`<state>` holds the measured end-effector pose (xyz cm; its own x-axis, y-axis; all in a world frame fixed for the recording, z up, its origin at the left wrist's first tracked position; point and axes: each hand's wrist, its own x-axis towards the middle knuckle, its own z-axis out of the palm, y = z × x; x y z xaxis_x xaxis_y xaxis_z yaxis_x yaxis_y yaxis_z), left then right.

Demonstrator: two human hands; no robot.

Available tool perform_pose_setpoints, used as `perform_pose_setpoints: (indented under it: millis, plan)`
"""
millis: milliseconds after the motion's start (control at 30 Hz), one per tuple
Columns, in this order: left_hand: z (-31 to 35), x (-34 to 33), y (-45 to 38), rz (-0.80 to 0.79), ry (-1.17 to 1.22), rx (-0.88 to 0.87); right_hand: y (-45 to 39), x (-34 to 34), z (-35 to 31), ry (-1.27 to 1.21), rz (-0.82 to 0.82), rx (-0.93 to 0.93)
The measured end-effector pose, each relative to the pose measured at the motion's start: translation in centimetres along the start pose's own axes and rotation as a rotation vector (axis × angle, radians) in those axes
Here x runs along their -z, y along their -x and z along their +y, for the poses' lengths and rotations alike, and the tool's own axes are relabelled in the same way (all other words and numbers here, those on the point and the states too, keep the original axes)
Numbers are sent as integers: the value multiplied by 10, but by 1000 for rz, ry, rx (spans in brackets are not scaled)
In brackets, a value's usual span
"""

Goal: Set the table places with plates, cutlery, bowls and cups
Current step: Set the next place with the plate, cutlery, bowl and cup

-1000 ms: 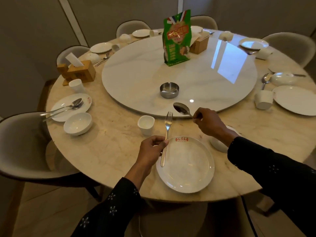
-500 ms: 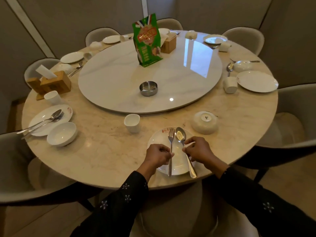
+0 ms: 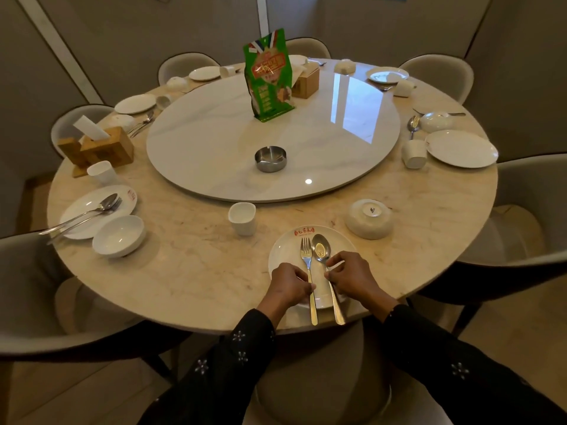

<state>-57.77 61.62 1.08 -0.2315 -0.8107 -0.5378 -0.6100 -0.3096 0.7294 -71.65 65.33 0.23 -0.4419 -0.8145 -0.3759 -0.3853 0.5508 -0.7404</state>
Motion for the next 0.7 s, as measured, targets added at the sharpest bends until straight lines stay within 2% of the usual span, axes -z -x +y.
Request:
perform_pose_setpoints:
  millis: [333, 533, 700]
  plan:
    - [1, 5, 1, 92, -97, -34, 0, 15, 2, 44, -53, 94]
    - [39, 7, -10, 209, -174, -294, -13, 67, 9, -68, 128, 232]
    - [91, -18, -27, 138, -193, -493, -37, 108, 22, -136, 198, 140]
